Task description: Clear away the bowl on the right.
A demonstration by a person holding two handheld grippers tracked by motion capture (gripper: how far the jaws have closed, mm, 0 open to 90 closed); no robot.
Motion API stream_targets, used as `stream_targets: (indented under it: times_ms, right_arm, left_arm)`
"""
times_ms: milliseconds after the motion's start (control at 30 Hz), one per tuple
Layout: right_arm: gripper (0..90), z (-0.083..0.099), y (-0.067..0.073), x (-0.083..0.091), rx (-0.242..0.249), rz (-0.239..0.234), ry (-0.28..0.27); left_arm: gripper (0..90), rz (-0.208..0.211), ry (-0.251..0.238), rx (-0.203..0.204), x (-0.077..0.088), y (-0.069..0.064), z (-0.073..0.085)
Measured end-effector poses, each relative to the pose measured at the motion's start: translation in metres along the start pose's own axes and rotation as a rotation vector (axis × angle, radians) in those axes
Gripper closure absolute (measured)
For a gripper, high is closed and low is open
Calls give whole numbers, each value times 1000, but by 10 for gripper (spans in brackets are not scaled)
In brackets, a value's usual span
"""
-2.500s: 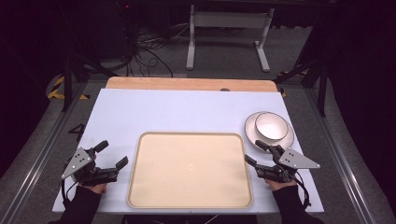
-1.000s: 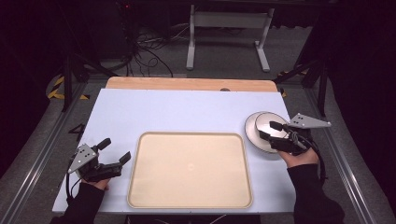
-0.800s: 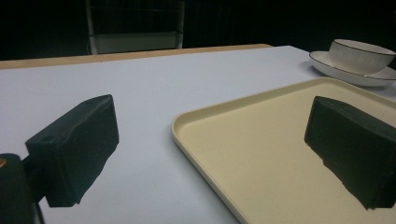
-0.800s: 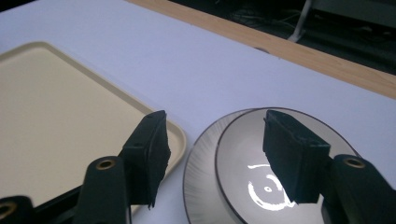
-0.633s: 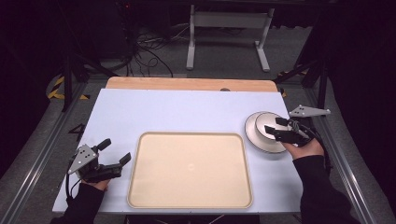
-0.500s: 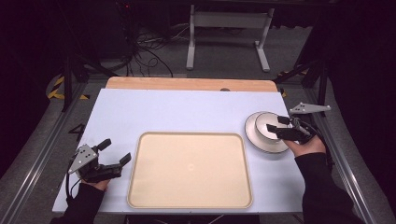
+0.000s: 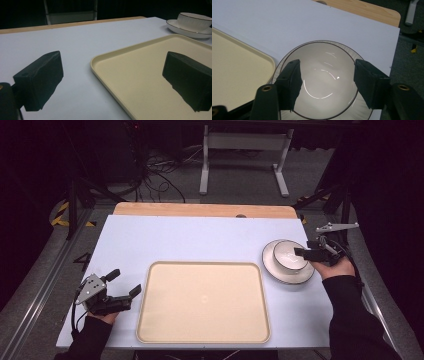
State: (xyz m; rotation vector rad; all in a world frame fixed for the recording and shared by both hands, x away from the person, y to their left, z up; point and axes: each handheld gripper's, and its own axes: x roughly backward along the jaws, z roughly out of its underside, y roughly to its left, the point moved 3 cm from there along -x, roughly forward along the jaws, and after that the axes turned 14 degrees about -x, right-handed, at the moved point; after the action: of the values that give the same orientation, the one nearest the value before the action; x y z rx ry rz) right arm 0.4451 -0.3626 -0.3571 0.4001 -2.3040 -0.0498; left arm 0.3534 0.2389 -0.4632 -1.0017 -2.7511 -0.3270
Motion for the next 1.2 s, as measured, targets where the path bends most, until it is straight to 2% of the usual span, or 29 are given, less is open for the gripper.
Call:
stream_targets:
  times_ms: [200,233,267,300,433,900,1200]
  right_arm:
    - [373,-2,-9,-5,-43,34,9]
    - [374,-3,-14,-8,-58,58,26]
    - [374,-3,-14,-8,-58,58,26]
    - [377,-4,-18,-12,-80,74,52]
    - [380,-5,-26,-18,-115,85,79]
    - [426,-3,-37,-38,-160,109,179]
    - [487,-5,-38,-50,-180,127,272]
  left_arm:
    - [42,-12,20,-10,0,-1,0]
    - [41,-14,20,-10,0,0,0]
    - [41,-14,20,-10,0,0,0]
    - [41,-16,19,-5,0,0,0]
    - [41,-14,19,-5,0,0,0]
    - [40,-7,28,-10,0,0,0]
    - [40,-6,26,-11,0,-1,0]
